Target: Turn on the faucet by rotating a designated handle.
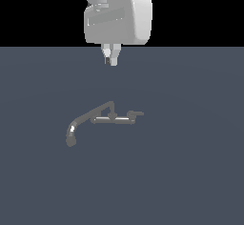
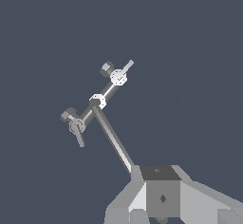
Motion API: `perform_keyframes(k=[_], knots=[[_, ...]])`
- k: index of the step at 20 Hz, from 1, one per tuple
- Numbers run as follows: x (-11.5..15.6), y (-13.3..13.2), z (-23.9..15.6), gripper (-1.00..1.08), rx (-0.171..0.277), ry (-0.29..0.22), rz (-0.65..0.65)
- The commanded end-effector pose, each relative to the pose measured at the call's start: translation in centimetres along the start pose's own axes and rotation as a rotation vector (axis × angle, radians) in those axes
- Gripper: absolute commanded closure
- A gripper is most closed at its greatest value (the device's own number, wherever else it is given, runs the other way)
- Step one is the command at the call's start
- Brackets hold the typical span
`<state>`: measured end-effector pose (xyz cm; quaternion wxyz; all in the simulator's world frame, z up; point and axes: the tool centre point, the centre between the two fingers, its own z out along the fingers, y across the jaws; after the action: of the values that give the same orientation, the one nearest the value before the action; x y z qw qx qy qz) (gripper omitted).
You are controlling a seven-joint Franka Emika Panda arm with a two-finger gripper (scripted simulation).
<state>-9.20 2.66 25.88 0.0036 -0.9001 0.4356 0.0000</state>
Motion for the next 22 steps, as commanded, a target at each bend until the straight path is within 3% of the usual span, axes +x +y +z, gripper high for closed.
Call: perform_keyframes(k=[1, 22], knots=[[0.9, -0.7, 1.6, 1.08, 0.001, 0.000, 0.059], [10.4, -4.1, 14.8, 1.08, -0.005, 0.006, 0.561]])
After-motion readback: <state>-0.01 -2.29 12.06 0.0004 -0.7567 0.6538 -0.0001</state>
